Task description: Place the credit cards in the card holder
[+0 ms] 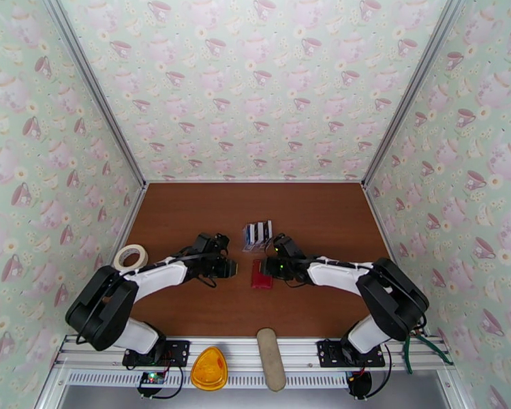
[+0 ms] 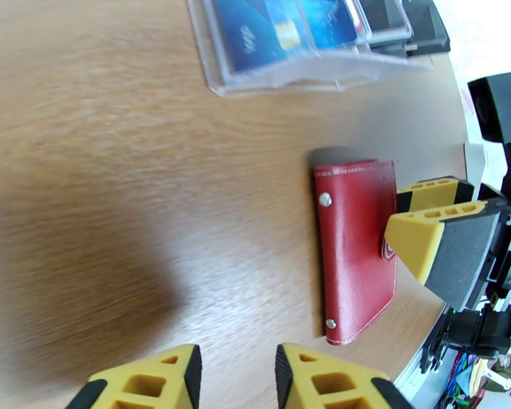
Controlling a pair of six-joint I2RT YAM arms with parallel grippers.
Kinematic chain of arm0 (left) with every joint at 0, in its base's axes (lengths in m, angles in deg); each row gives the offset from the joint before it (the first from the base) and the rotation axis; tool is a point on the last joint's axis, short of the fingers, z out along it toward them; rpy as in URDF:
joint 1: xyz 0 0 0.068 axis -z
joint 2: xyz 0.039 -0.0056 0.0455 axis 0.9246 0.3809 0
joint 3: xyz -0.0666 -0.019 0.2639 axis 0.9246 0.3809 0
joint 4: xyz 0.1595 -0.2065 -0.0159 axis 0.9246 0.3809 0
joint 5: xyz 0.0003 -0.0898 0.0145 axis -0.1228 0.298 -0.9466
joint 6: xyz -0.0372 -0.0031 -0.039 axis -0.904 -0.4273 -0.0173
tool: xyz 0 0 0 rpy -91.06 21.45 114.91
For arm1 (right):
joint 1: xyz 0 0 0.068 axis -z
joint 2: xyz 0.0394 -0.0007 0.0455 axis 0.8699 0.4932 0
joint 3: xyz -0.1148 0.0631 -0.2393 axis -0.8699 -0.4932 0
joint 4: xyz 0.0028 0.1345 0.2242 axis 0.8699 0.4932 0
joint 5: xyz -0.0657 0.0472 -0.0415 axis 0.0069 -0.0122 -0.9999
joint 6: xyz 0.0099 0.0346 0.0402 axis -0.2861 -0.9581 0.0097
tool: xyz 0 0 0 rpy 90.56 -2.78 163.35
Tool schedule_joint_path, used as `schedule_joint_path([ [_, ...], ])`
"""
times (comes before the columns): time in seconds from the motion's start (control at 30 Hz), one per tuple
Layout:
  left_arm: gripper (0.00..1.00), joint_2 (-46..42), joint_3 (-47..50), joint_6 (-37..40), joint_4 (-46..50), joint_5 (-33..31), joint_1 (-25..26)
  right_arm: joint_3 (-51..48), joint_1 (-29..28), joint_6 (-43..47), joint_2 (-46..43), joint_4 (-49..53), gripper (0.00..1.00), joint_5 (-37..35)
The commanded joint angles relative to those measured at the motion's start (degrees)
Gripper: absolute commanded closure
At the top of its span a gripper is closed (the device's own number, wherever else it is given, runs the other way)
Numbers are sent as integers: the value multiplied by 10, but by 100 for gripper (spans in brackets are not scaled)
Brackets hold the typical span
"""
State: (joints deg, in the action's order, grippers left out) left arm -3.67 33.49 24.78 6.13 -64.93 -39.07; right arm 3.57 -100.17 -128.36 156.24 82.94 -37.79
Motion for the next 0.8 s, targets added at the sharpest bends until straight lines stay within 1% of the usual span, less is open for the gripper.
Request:
schedule_joint_path([
  [0.0,63,-24,11,10,3,-13,-13,22,-1,18,3,1,46,10],
  [0.13,61,-51,15,13,15,-31,-26,30,0,34,-21,38,44,-17],
  [0.23,58,-76,15,14,26,-45,-37,32,12,47,-45,66,35,-32],
  [0.33,52,-94,9,14,37,-54,-49,31,27,59,-72,90,31,-39],
  [0.4,47,-103,3,12,43,-59,-57,29,38,66,-90,103,30,-43],
  [0.53,42,-115,-8,5,50,-67,-70,28,63,84,-128,126,28,-54],
  [0.6,36,-121,-15,2,52,-72,-77,28,78,94,-148,137,22,-62],
  [0.63,31,-123,-19,0,53,-72,-81,29,88,99,-159,145,19,-65],
  [0.77,5,-130,-31,-4,56,-72,-104,35,134,120,-199,173,7,-73],
])
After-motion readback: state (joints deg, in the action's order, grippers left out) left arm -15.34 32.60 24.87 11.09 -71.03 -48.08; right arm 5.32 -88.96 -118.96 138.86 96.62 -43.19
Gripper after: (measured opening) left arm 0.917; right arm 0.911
